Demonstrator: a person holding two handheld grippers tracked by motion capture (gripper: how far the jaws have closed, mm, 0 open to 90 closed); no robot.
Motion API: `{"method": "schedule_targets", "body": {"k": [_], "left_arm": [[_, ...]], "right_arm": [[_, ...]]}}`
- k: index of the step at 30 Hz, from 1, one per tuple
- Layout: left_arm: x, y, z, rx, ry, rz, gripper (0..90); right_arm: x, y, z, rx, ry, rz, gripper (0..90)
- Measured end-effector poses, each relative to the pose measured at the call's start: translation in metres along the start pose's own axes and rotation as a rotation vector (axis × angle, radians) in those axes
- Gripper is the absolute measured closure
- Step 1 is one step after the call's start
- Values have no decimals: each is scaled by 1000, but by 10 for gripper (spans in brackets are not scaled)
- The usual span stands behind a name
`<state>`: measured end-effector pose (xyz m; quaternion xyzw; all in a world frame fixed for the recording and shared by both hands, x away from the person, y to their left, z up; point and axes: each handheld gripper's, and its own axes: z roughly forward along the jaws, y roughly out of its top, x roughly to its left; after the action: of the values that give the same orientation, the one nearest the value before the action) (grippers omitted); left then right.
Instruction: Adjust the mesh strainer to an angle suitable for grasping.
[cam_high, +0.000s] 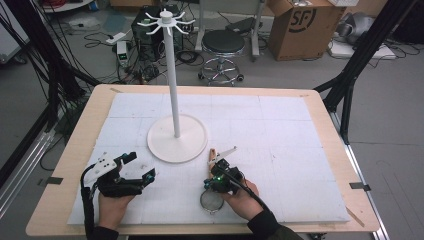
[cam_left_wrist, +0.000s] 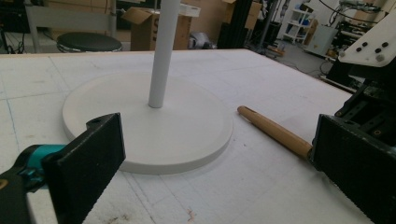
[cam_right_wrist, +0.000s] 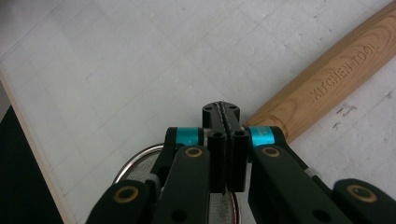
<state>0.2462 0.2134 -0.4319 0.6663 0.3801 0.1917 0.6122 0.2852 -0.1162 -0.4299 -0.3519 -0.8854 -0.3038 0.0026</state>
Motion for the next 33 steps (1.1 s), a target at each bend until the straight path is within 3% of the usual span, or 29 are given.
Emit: {"method": "schedule_targets", "body": {"k": [5, 14, 23, 31, 32, 33], "left_arm": [[0, 0, -1, -1, 1, -1, 34], [1, 0, -2, -2, 6, -2, 34], [0, -1, -1, 3, 6, -2, 34], [0, -1, -1, 5, 6, 0, 34], [1, -1, -1, 5, 7, 0, 34], [1, -1, -1, 6, 5, 0, 34]], "right_arm": [[1, 1, -1, 21, -40, -29, 896], [-15, -7, -14, 41, -64, -2, 895], [-35, -20, -27, 28, -64, 40, 896], [-43, -27, -33, 14, -65, 58, 895], [-44, -27, -33, 8, -59, 61, 895], [-45, -28, -34, -2, -20, 74, 896]]}}
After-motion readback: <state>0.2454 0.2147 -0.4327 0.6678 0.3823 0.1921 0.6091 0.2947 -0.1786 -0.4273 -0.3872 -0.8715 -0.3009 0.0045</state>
